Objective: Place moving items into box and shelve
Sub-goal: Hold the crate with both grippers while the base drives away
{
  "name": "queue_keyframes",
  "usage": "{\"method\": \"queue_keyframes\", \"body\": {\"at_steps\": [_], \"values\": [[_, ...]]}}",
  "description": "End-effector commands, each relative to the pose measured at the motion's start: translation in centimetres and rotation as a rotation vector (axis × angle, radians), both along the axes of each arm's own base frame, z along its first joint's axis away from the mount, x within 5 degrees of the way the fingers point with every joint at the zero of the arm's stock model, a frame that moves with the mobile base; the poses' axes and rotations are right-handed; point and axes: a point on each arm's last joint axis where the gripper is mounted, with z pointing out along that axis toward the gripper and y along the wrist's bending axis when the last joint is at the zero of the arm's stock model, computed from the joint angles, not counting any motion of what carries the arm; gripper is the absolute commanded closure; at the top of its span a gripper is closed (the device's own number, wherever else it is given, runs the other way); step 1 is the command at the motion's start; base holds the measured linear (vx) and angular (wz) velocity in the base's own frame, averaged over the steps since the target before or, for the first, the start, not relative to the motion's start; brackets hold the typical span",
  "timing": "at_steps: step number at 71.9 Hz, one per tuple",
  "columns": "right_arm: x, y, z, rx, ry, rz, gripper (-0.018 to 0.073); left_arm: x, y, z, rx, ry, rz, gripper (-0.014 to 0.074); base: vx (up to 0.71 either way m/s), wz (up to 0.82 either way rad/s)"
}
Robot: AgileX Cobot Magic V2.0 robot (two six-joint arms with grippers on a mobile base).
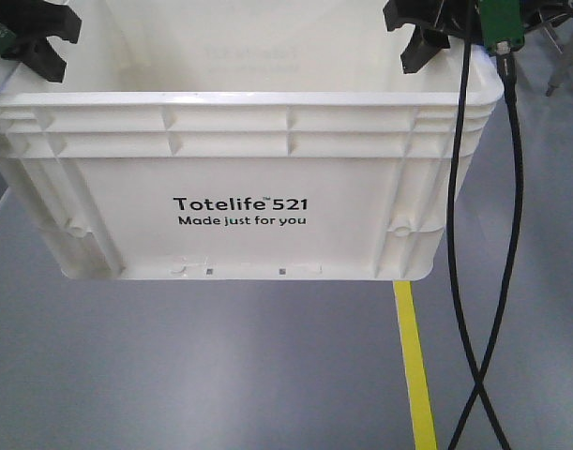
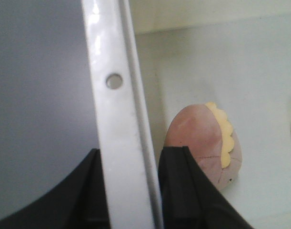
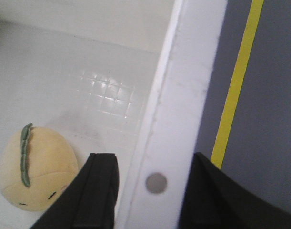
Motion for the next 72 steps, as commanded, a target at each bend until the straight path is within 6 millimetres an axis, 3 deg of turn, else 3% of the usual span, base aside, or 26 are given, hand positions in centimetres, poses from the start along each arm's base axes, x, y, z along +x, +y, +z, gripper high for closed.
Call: {"method": "queue_keyframes", "body": {"at_steps": [1,72], "values": [[-1.88,-0.45,3.65,0.04,-0.129,0.023,0.0562,-1.13,0.08,3.35,-0.04,-0.192,-0.007,0.0597,0.58,-0.05],[-1.82,-0.43,3.57,0.04,-0.127,0.023,0.0562,-1.13,0.08,3.35,-0.04,-0.192,-0.007,0.0597,0.54,-0.25]]}}
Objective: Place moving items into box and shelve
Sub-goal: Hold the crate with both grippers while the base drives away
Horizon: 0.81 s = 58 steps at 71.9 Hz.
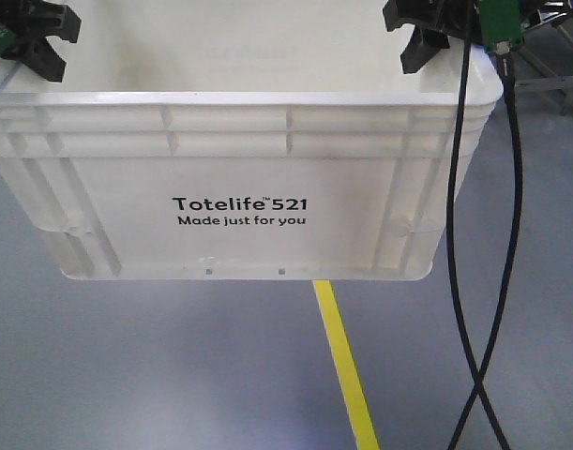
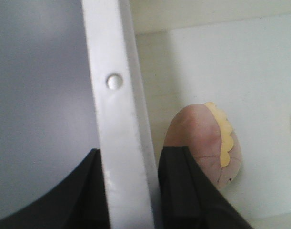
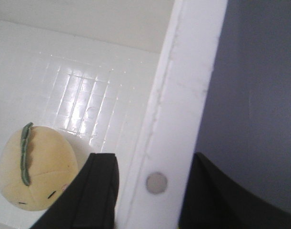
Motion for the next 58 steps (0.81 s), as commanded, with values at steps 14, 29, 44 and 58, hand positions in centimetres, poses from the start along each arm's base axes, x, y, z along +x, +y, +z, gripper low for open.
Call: {"method": "queue_keyframes", "body": {"at_steps": [14,29,44,58], "values": [[-1.82,-0.42,3.58,0.04,-0.127,0.024,0.0562,-1.13,0.07,3.36,-0.041,-0.192,-0.007,0.0597,0.49,-0.37],[-1.82,-0.42,3.58,0.04,-0.127,0.024,0.0562,-1.13,0.07,3.36,-0.041,-0.192,-0.007,0.0597,0.48,-0.39],[-1.82,-0.42,3.58,0.04,-0.127,0.024,0.0562,-1.13,0.07,3.36,-0.041,-0.192,-0.006,0.0597,0.46,-0.46],[-1.82,-0.41,3.58,0.041,-0.127,0.025,0.0562,-1.13,0.07,3.36,-0.041,-0.192,-0.006,0.0597,0.45,-0.56]]}}
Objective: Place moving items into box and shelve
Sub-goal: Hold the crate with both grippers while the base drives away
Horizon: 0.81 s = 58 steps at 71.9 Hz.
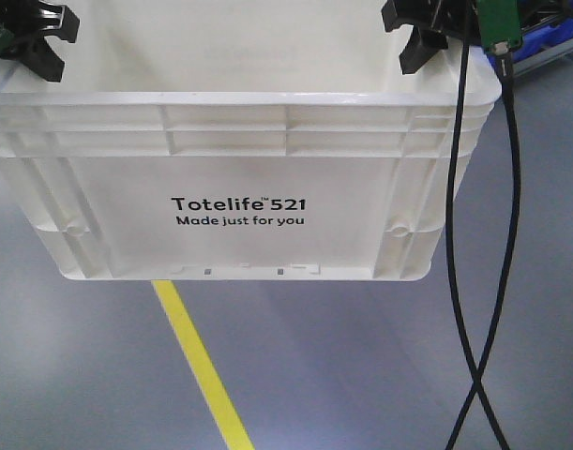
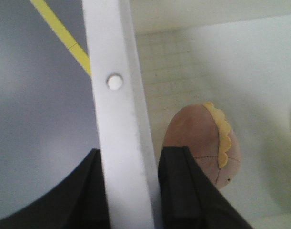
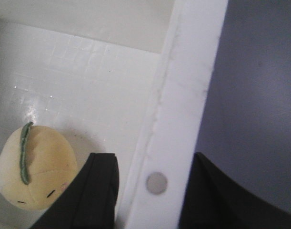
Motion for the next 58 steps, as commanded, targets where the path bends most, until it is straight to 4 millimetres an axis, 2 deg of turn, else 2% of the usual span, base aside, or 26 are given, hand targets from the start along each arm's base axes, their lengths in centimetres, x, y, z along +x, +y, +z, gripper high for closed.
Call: {"method": "queue_keyframes", "body": {"at_steps": [1,58], "values": [[-1.82,-0.43,3.58,0.039,-0.127,0.024,0.0562,-1.13,0.04,3.36,-0.041,-0.192,-0.008,0.0597,0.44,-0.61],[-1.83,-0.44,3.56,0.038,-0.125,0.024,0.0562,-1.14,0.03,3.36,-0.042,-0.192,-0.008,0.0597,0.38,-0.61]]}}
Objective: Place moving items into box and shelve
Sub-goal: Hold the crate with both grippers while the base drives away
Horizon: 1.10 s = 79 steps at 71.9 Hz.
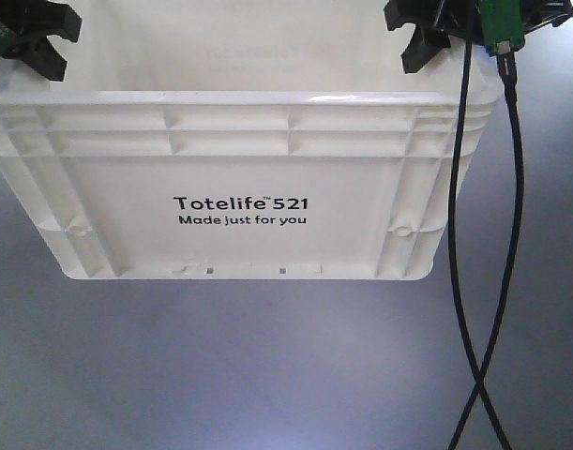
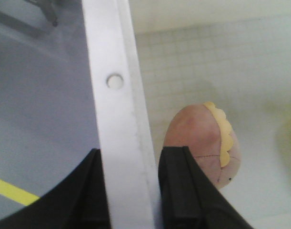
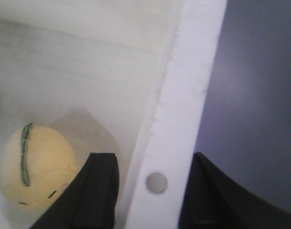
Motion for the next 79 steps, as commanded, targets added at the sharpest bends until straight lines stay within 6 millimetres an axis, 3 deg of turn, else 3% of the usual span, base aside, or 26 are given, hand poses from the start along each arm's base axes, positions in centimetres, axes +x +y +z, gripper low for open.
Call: {"method": "queue_keyframes", "body": {"at_steps": [1,79], "values": [[-1.84,-0.44,3.55,0.038,-0.124,0.023,0.0562,-1.17,0.04,3.33,-0.041,-0.187,-0.008,0.0597,0.34,-0.52],[-1.96,-0.48,3.45,0.032,-0.107,0.025,0.0562,-1.13,0.05,3.31,-0.039,-0.187,-0.007,0.0597,0.36,-0.49]]}}
